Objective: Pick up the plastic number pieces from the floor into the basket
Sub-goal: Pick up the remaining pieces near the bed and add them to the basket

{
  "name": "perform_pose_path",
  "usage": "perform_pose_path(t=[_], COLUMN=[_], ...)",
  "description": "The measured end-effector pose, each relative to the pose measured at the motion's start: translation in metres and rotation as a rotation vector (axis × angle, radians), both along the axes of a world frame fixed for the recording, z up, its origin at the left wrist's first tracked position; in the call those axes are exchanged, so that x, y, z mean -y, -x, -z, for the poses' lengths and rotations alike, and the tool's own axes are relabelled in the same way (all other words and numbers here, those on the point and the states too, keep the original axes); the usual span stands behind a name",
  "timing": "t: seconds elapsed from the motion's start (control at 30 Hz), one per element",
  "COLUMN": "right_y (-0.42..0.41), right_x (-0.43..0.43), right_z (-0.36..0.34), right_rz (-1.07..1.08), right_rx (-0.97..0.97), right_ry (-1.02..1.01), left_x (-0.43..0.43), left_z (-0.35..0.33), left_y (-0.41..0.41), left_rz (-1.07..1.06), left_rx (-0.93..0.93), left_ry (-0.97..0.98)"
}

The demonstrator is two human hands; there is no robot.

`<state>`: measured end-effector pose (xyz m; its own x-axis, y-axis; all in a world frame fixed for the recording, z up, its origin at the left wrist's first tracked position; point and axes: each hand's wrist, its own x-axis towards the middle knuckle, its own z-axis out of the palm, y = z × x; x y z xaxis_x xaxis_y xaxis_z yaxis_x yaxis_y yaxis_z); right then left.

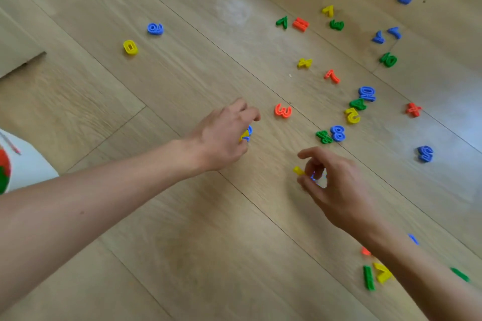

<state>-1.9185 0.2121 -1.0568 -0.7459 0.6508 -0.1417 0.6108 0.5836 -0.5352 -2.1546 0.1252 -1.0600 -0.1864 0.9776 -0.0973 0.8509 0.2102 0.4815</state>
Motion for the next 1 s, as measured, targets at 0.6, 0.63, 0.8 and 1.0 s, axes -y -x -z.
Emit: perform_pose_path(t=[0.6,0.63,0.8,1.0], right_y=[-0.030,-0.030,-0.027,0.010], right_x=[-0.008,-0.008,-0.005,0.011], right_z=[0.014,0.014,0.011,-0.033], right_rz=[-0.090,-0.102,-0.056,-0.066], right_rx=[-0.015,-0.004,-0.023,-0.296], right_ry=[-0.180,-0.187,-0.139,0.047], left_x=[-0.015,-0.012,0.016,0.032], left_z=[-0.002,-0.008,-0.009,-0.012], left_y=[-0.018,-0.024,-0.051,-0.062], left_rz=[-0.139,-0.237,-0.602,-0.802], left_rx=[0.158,0.325,1.320,1.726], left_ry=[-0.076,-0.067,0.159,0.341])
